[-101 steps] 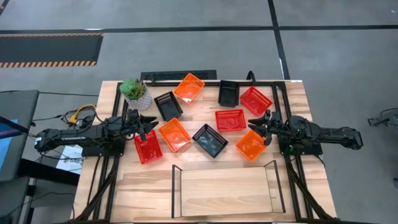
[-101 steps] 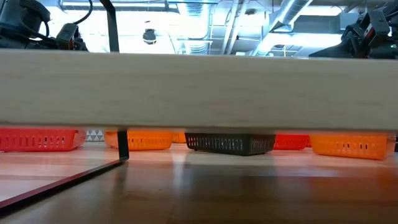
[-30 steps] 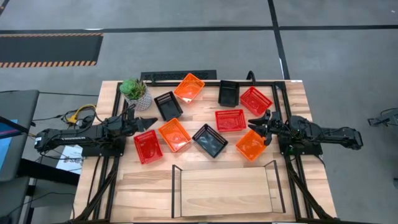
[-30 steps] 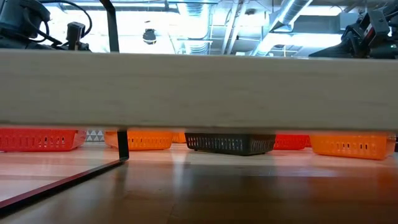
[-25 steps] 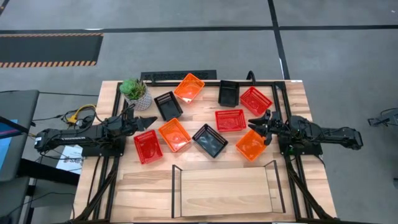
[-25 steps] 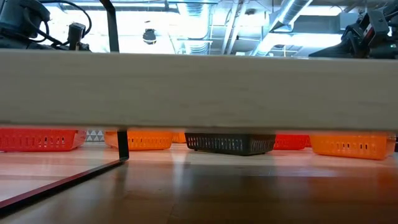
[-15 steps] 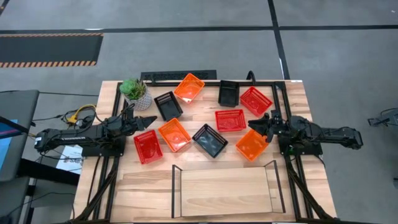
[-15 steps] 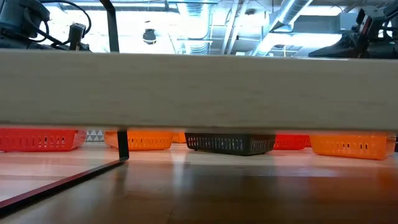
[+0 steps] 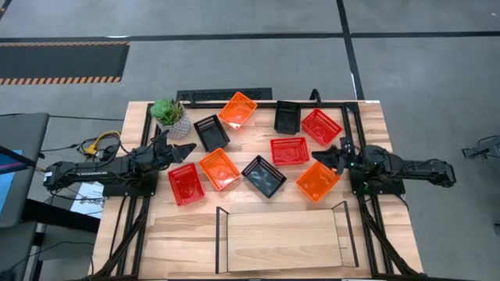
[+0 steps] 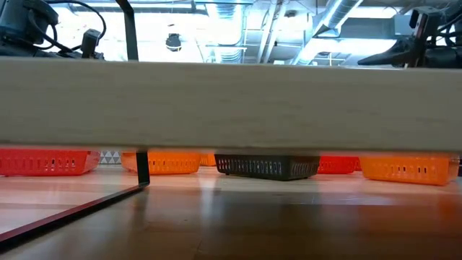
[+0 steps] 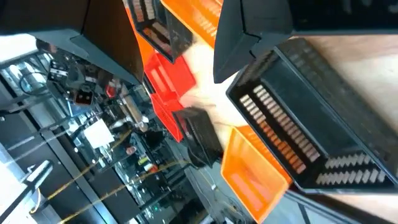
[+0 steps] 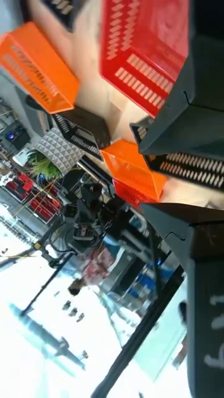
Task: Stack baskets on shelf by color
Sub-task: Put the bottom left red bin on the shelf
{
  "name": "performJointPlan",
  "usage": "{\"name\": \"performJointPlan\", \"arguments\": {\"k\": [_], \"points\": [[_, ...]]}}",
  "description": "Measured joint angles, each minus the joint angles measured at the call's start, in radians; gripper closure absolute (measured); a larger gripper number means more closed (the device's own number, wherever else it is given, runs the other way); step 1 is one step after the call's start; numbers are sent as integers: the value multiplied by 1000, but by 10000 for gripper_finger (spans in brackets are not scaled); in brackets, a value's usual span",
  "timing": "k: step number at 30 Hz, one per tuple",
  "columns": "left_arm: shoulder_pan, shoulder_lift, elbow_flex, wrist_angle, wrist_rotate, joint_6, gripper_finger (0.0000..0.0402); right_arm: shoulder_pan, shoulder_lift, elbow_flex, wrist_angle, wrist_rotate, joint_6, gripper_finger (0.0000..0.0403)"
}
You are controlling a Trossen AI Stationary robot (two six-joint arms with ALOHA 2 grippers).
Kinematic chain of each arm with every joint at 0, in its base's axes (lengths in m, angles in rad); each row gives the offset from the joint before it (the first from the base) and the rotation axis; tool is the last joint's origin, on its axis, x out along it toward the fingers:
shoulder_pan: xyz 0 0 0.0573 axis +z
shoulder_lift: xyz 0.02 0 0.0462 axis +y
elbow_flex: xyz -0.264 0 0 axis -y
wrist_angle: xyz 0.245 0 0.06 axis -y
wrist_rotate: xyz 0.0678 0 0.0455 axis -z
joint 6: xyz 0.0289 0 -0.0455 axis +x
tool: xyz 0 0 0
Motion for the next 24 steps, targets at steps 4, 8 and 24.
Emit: {"name": "performJointPlan", "arguments": {"k": [4, 8, 24], "points": [[0, 0, 0, 8, -64, -78, 219, 0, 0, 6, 3, 0, 58, 243], [0, 0, 0, 33, -41, -190, 219, 0, 0, 48, 25, 0, 29, 243], [0, 123, 393, 107, 225, -33, 219, -1, 85, 374, -181, 123, -238, 243]]}}
